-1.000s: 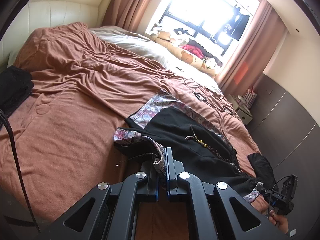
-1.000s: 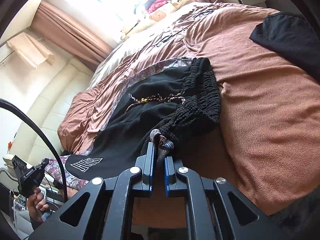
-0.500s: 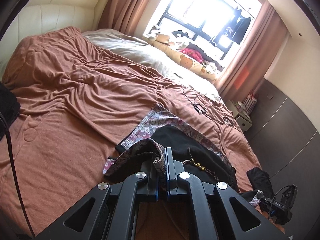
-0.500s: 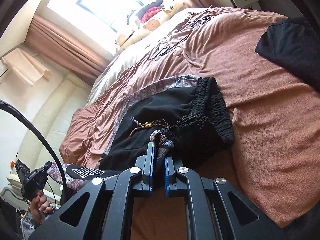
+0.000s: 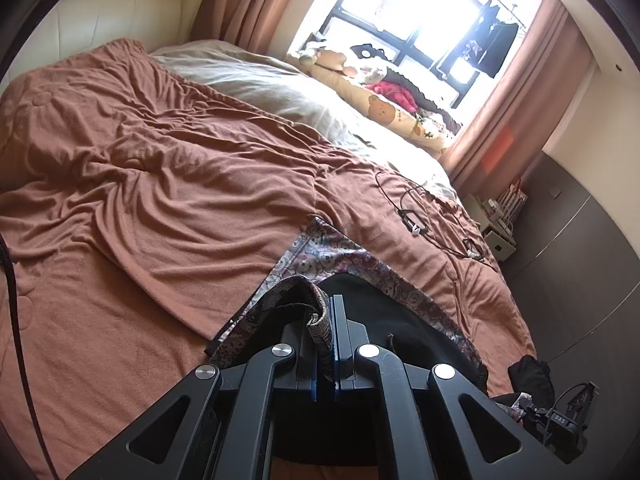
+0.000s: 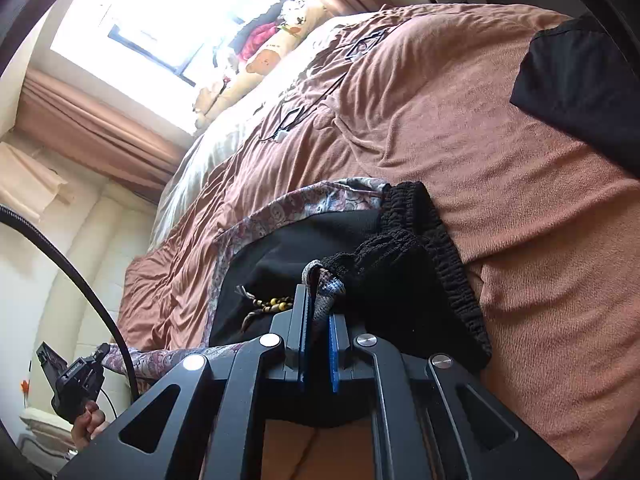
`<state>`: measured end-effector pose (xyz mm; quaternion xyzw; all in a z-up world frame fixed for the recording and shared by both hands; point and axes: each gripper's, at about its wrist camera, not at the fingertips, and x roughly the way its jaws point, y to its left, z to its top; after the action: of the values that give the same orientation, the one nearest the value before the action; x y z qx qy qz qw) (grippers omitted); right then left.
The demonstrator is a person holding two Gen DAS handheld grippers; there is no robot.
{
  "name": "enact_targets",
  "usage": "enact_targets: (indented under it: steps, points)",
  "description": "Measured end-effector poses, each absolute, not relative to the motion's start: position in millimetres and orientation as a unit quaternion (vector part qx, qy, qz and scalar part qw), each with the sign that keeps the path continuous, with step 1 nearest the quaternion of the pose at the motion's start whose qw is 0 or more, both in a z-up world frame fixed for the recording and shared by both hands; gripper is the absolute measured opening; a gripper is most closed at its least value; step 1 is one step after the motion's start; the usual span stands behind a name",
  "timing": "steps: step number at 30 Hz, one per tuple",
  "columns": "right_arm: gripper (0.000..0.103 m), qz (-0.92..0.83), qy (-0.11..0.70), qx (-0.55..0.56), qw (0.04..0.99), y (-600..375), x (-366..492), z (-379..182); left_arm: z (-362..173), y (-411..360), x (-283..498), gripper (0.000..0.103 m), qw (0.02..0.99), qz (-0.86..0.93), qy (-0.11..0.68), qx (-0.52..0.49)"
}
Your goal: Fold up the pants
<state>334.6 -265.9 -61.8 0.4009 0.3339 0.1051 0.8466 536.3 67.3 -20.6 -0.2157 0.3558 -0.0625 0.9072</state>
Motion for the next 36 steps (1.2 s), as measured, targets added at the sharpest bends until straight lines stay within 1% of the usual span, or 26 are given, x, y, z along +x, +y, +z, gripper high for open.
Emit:
enact_targets:
  steps: [11,18,25,31,32,33,34,35,36]
  points:
    - [0.005,0.058,0.374,0.403,0.833,-268.2,395.7,-71.4,-50.1,46.6,626.2,0.005,0.9,-0.063,0.385,-0.193]
    - [0.005,0.06,0.35,0.424,0.834,-270.4,415.0,-92.0,-76.8,32.2,675.8,0.005,0.895,-0.058,0.408,-0.171]
    - [0.006,0.067,0.333,0.401,0.851,-266.8,433.3,-97.6,-104.7,22.4,721.5,0.005,0.887,-0.049,0.431,-0.157]
    - [0.008,0.064,0.341,0.381,0.857,-263.6,442.2,-100.2,-120.9,12.3,759.3,0.006,0.881,-0.045,0.445,-0.155]
    - [0.013,0.067,0.342,0.382,0.856,-263.9,441.8,-99.1,-122.9,10.1,763.9,0.009,0.878,-0.041,0.453,-0.148]
    - [0.025,0.072,0.341,0.384,0.855,-264.9,440.1,-96.4,-124.1,9.7,767.0,0.01,0.876,-0.04,0.459,-0.147]
    - [0.033,0.077,0.335,0.384,0.857,-265.7,437.8,-93.3,-124.5,10.0,768.3,0.013,0.874,-0.041,0.461,-0.146]
    - [0.054,0.08,0.326,0.379,0.862,-265.9,434.6,-88.7,-123.9,10.1,768.1,0.023,0.875,-0.043,0.461,-0.144]
    - [0.07,0.077,0.318,0.371,0.869,-265.8,430.7,-84.0,-122.5,11.1,766.6,0.038,0.877,-0.041,0.458,-0.139]
